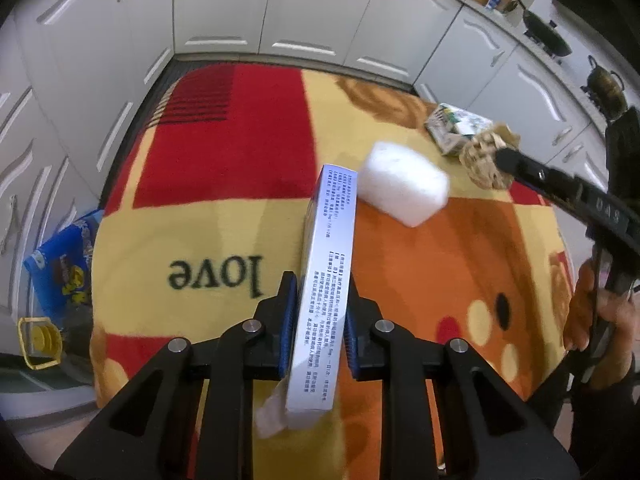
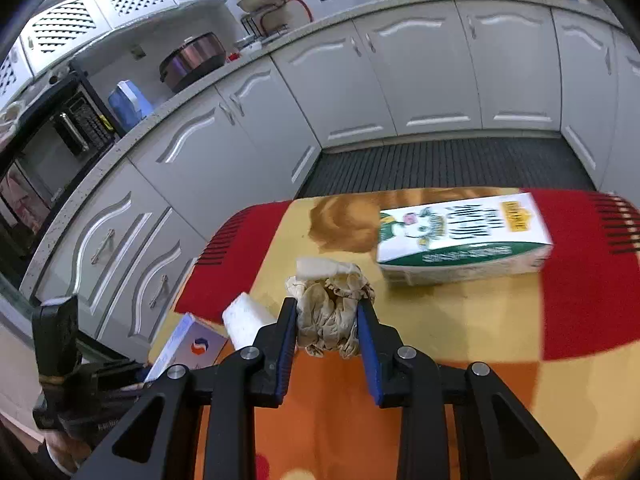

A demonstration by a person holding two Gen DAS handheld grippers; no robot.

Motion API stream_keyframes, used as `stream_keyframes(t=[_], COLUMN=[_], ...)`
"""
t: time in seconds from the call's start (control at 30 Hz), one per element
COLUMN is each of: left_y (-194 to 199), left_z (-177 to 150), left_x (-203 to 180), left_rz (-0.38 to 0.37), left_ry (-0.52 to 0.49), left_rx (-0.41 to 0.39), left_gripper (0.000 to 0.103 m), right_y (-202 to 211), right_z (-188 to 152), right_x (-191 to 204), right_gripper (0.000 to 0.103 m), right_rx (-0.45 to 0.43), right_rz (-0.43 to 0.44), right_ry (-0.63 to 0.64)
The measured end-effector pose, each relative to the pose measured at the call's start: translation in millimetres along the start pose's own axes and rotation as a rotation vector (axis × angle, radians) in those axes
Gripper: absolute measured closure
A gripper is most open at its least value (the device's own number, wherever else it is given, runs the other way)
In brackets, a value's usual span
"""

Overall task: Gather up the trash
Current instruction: 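Grasp the white medicine box with the left tool while the right tool grasps the crumpled tissue, then carry the medicine box and tissue over the bin and open both tools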

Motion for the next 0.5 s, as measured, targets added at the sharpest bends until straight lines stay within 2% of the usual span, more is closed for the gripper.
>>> stream_keyframes(t=[0.27, 0.5], left_y=[35, 48], left_z=[-4, -6], left_x=[-41, -94], left_rz=[-0.012, -0.027], left_ry=[-0.052, -0.132], left_rx=[-0.084, -0.106], left_gripper=[0.085, 0.085], right_y=[60, 103], right_z=[-26, -50], right_x=[7, -5], right_gripper=[0.075, 0.075], right_rx=[-0.013, -0.030], right_rz=[-0.060, -0.116], right_ry=[0.067, 0.063])
Point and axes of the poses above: each gripper's, at about its wrist camera, not at the fingertips, and y roughly against the way its jaws point, x to its left, z to its top, the point moved 2 cm from there along -y, roughly the way its jaws point, and after that the axes turned 13 degrees about z, right-handed, at the moved point
